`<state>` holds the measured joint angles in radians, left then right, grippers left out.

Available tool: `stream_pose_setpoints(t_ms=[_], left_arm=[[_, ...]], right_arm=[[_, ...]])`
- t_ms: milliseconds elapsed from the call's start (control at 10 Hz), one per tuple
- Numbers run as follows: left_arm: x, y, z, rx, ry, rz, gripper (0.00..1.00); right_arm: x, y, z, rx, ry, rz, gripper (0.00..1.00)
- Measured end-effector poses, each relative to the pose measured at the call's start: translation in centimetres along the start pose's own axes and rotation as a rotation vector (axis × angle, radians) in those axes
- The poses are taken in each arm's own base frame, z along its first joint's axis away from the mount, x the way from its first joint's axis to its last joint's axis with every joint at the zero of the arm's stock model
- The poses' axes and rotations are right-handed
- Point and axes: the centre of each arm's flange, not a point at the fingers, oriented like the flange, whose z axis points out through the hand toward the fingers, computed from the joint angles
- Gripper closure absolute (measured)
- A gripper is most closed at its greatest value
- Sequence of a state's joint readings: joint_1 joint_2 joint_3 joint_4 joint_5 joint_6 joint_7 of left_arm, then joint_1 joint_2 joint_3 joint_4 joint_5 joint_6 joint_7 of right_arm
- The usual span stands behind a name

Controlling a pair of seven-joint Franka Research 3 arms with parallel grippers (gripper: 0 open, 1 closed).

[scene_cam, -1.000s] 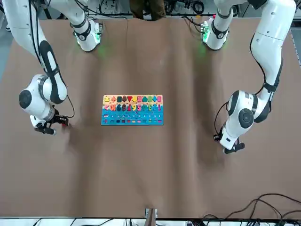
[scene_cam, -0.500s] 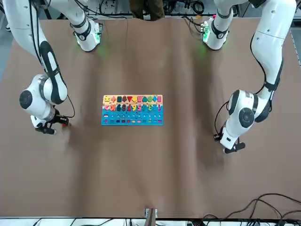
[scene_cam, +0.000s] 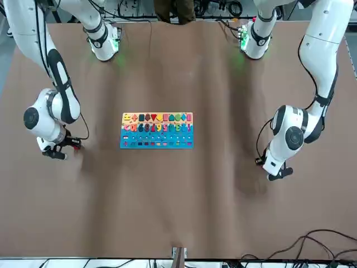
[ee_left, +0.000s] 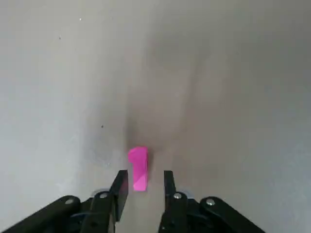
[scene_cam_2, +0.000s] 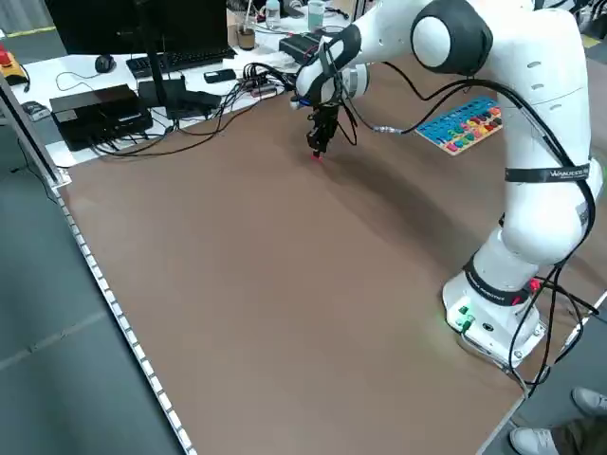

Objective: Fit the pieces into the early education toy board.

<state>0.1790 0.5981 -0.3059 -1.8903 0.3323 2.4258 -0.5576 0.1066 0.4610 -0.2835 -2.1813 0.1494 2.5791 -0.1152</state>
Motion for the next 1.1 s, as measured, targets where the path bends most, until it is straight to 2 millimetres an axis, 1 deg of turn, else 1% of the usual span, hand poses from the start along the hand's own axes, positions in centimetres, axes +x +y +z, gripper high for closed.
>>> stream_pose_setpoints(t_ms=[200,500,600,700,800,900,1100], left_arm=[[-0.3,0.0,0.3,0.003,-0.009,0.005,0.63],[-0.5,-0.4,0.7,0.006,-0.018,0.001,0.63],[-0.5,-0.7,0.7,0.006,-0.018,-0.004,0.64],[-0.4,-0.9,0.7,0.006,-0.018,-0.007,0.64],[-0.4,-1.0,0.7,0.006,-0.018,-0.008,0.64],[-0.4,-0.9,0.7,0.006,-0.018,-0.007,0.64],[-0.5,-0.6,0.8,0.007,-0.019,0.001,0.65]], right_arm=[[0.0,0.0,0.1,0.0,-0.001,0.0,0.63],[0.0,0.0,0.0,0.0,-0.001,0.0,0.64],[0.0,-0.2,0.0,0.0,-0.001,-0.003,0.64],[0.1,-1.0,-0.1,0.0,0.002,-0.018,0.64],[0.2,-2.4,-0.3,0.001,0.007,-0.04,0.64],[0.2,-4.5,-0.7,0.006,0.005,-0.063,0.64],[-0.4,-9.8,-2.1,0.023,-0.007,-0.11,0.64]])
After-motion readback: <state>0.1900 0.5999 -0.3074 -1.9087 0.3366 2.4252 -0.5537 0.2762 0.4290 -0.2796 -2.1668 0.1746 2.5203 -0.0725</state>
